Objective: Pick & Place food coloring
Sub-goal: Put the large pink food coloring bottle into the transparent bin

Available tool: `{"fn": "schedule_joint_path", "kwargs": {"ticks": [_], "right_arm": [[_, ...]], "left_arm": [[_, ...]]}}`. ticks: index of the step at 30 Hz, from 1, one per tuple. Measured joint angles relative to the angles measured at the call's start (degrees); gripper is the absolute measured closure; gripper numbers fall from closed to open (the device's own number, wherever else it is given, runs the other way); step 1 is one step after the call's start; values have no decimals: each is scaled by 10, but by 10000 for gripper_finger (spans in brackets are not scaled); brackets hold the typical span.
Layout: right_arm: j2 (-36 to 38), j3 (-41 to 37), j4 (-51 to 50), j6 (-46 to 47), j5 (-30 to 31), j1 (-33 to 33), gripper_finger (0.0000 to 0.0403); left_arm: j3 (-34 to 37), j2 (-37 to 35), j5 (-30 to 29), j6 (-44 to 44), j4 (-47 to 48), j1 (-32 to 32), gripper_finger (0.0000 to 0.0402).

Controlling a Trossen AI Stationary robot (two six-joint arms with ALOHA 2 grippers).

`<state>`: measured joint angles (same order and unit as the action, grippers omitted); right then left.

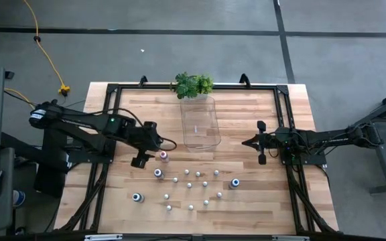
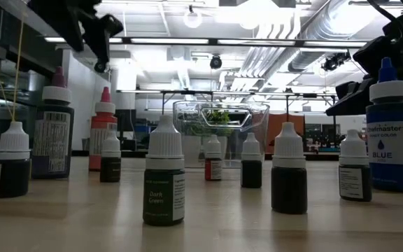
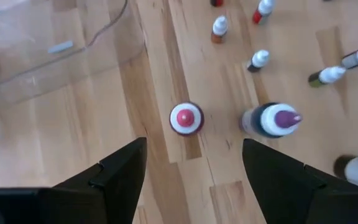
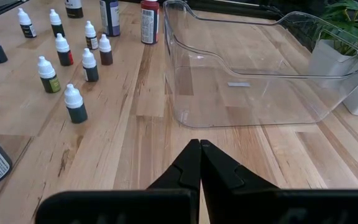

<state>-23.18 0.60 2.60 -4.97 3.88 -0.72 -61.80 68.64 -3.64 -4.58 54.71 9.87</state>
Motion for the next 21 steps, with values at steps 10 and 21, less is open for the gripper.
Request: {"fn": "schedule_joint_path", "kwargs": {"ticks": [10, 21], "right_arm": [[0, 0, 0, 0, 0, 0, 402], [0, 0, 0, 0, 0, 0, 402]], "left_arm": [[131, -22, 5, 0, -158, -1, 142], [229, -67, 13, 5, -286, -1, 142]]}}
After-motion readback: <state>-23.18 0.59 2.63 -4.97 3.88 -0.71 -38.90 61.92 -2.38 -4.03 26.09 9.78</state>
